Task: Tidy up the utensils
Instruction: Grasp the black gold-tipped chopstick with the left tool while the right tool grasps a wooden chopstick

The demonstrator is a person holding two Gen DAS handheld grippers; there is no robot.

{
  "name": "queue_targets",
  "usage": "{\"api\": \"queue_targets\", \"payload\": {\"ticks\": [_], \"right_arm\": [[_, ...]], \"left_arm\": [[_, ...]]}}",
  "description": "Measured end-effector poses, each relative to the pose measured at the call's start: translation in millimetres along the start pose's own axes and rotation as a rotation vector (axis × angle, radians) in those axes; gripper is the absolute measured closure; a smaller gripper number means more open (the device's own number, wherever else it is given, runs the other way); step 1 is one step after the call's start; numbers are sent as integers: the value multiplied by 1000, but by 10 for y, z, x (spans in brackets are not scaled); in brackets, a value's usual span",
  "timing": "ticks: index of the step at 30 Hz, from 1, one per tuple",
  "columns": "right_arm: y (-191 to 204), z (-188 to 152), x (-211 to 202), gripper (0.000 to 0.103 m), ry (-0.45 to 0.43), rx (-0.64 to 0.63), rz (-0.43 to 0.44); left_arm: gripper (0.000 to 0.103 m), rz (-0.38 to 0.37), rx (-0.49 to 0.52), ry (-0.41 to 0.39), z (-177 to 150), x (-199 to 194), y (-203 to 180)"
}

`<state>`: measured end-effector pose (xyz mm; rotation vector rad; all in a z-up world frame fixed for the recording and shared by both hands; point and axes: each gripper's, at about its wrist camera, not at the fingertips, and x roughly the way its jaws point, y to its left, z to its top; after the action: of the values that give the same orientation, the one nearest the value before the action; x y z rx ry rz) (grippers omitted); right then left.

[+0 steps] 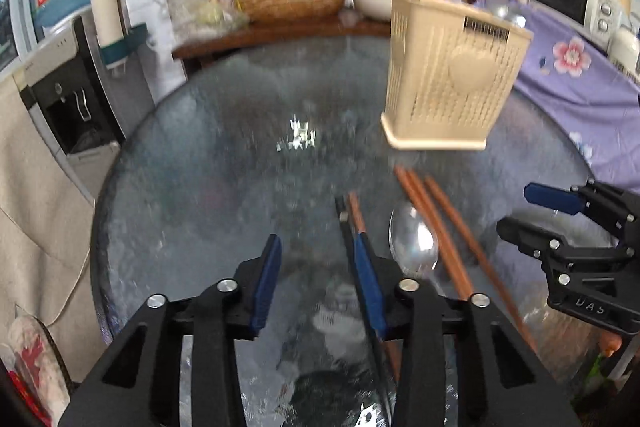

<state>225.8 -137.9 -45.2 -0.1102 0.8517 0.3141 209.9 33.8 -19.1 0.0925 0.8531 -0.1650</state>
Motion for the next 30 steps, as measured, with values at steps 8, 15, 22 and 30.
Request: {"api": "queue_targets", "payload": {"ticks": [8,15,22,30], "right_arm": [[79,-14,245,63,107,22,-8],[129,-14,364,66,138,27,-27],[155,2,400,66,142,31,-34],[135,21,412,67,140,32,-41]], "left_arm": [[82,-63,-27,70,-93,197,30],[83,-89,-23,89,-83,257,-56],[84,-96,-15,105,-76,293,-127],[87,-70,7,111,-97,321,-154]]}}
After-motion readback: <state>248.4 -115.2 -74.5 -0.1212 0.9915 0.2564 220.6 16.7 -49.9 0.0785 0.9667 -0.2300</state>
